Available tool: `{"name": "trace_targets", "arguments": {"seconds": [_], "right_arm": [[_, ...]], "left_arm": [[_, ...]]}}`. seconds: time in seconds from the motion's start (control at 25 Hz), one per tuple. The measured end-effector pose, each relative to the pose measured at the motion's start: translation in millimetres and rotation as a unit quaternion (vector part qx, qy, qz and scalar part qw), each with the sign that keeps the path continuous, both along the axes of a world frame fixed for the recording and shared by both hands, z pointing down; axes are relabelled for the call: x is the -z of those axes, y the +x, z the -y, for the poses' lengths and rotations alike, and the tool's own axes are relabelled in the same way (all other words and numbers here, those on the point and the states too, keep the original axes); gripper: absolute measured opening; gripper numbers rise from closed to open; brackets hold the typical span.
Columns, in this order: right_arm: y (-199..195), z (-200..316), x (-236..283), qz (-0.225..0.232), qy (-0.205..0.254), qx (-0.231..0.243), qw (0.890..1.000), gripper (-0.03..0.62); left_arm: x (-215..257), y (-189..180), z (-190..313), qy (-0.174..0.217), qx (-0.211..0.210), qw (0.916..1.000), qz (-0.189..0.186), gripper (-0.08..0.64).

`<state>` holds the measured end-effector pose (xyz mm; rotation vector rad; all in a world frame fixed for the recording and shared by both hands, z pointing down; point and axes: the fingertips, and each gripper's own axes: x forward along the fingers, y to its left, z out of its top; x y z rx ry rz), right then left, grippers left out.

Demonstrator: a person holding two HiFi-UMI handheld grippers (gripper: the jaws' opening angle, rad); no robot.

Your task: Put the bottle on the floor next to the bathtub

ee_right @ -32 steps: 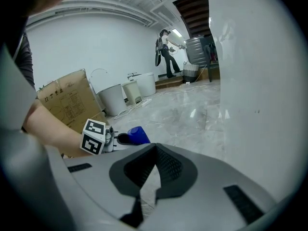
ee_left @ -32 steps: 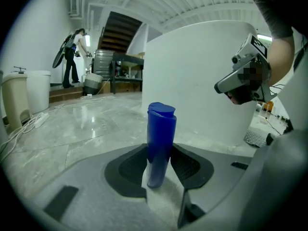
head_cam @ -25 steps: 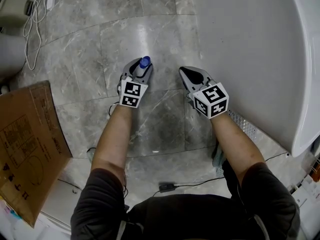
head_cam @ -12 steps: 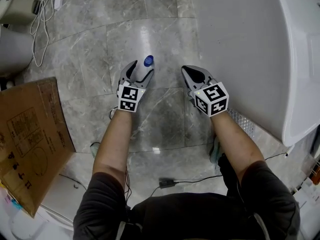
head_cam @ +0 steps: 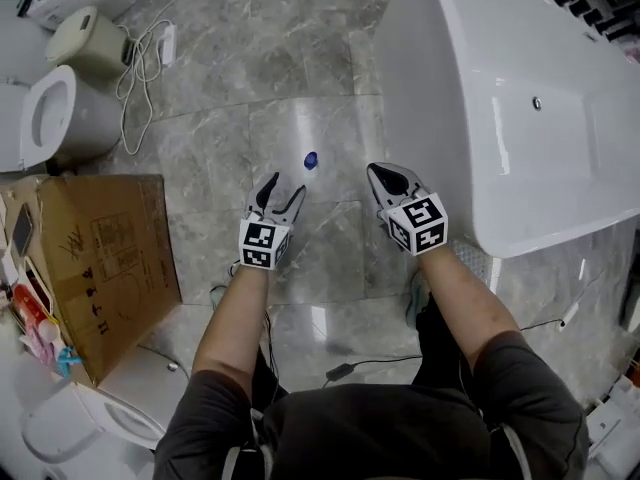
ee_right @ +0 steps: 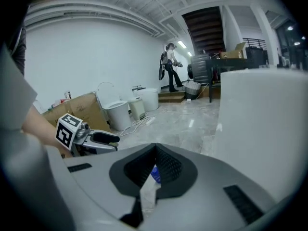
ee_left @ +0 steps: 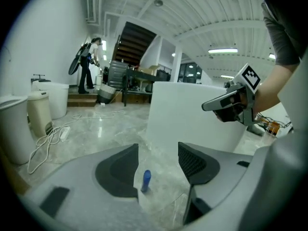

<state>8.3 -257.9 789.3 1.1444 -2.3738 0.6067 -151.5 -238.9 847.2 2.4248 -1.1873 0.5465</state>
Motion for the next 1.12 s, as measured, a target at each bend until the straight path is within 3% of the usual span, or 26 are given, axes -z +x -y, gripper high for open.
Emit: {"name": "trace_targets", "arguments": {"seconds": [0.2,0.6,0.88,1.12], "right_arm": [[13,-4,129,-0.008,0.030,-0.006,1.000,-0.008],[5,-47,371,0.010,0.082,0.007,0.997,-0.008],[-2,-87,503,0.053,0.115,0.011,0.992,-0.008],[6,-113,570,0.049,0.152,0.031,0.987,-0.008]], "left_arm": [[137,7,-19,0.007,-0.013,0.9994,-0.030,0.208],[422,-9,-59,0.074,-0.007,0.9945,-0.074,0.110],[553,-16,-109,0.108,-0.012,0.9898,-0.093,0.061],[618,-20,-134,0.158,-0.009,0.9830,-0.094,0.007]]}}
